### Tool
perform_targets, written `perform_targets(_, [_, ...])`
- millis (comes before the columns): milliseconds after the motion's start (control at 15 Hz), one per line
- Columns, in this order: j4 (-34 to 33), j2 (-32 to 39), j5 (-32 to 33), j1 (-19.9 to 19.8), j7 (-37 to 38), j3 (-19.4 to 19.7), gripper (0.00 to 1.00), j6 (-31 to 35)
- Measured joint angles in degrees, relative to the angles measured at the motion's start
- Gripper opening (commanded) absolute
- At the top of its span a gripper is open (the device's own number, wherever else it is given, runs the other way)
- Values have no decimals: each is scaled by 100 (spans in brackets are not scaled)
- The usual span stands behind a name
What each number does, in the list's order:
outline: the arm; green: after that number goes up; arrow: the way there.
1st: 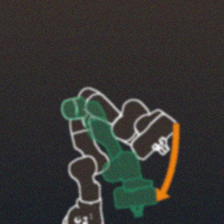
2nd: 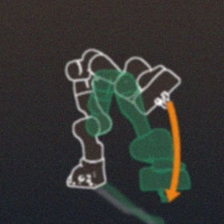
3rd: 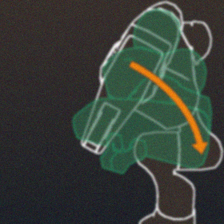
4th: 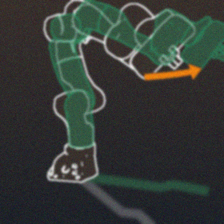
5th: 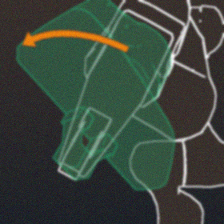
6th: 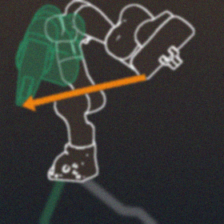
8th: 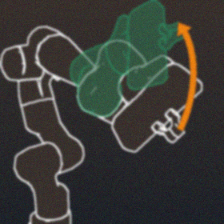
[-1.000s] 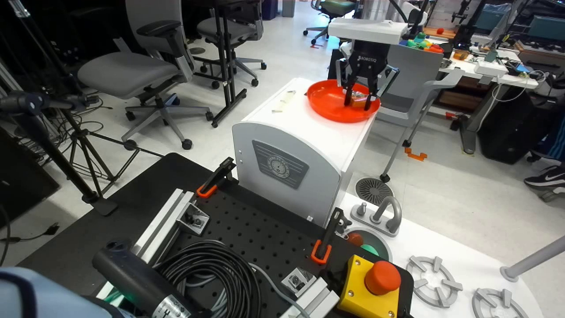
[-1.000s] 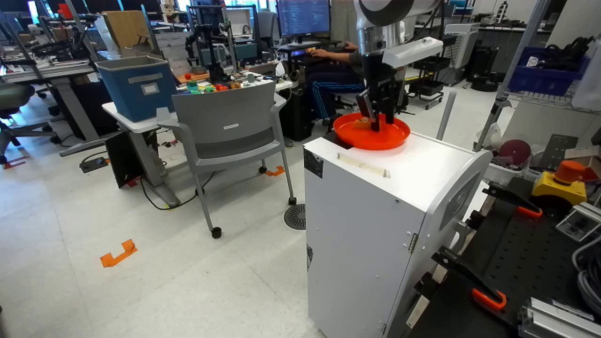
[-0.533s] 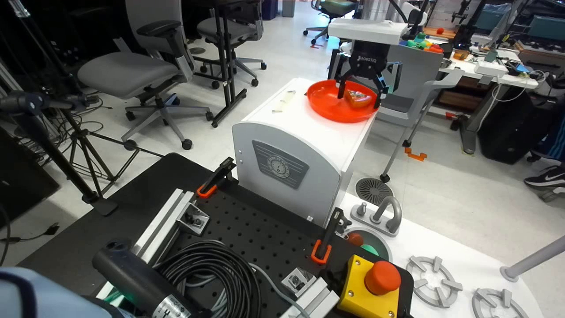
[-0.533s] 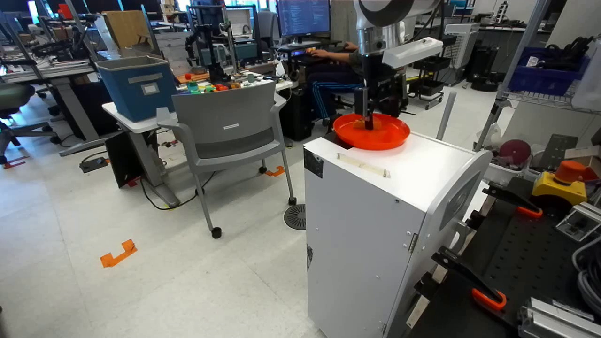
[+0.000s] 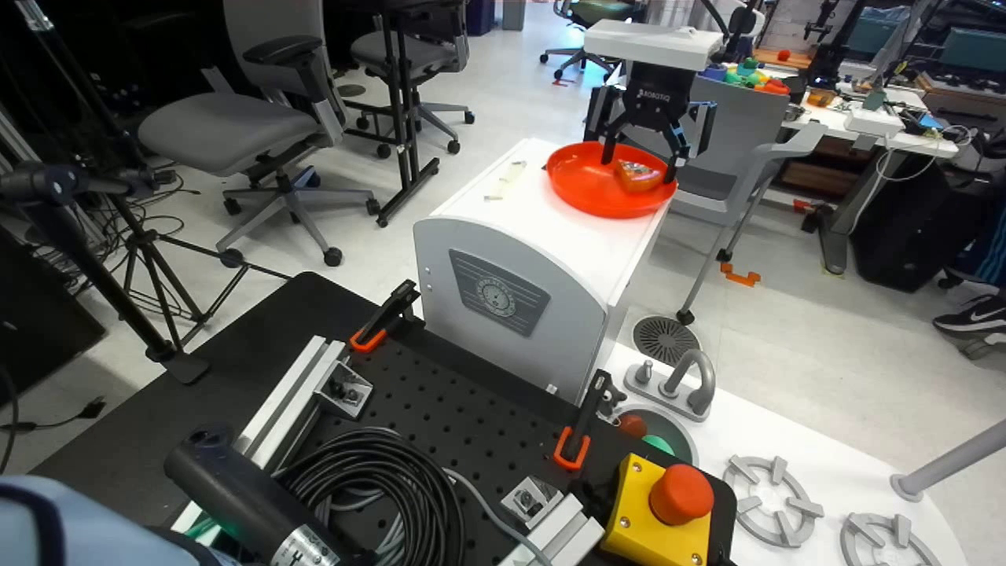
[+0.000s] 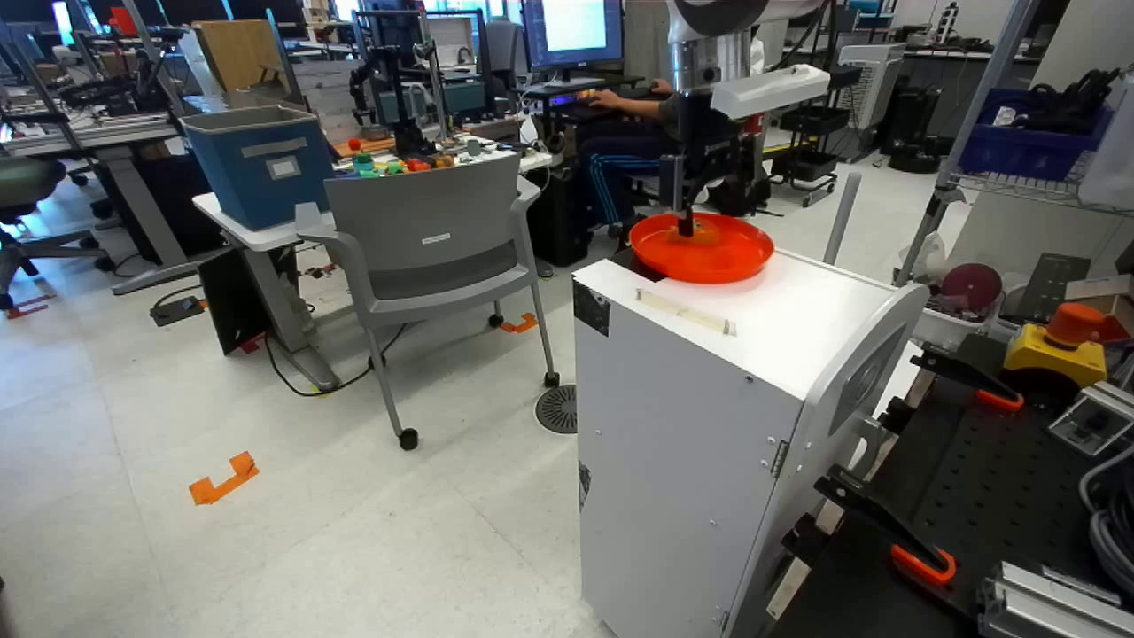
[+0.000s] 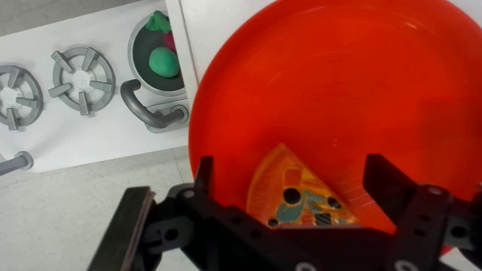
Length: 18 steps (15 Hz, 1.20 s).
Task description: Remove the pizza slice from the plate
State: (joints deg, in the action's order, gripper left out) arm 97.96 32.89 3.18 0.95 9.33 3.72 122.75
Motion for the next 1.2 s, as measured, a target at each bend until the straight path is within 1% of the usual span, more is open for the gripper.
perform_targets(267, [-127,2,-351,-1,278,-8,100,0])
perform_targets(933, [-183,84,-413,-16,594,-3,100,0])
perform_targets(1200, [-321,174,-608,-49,811,-3,100,2])
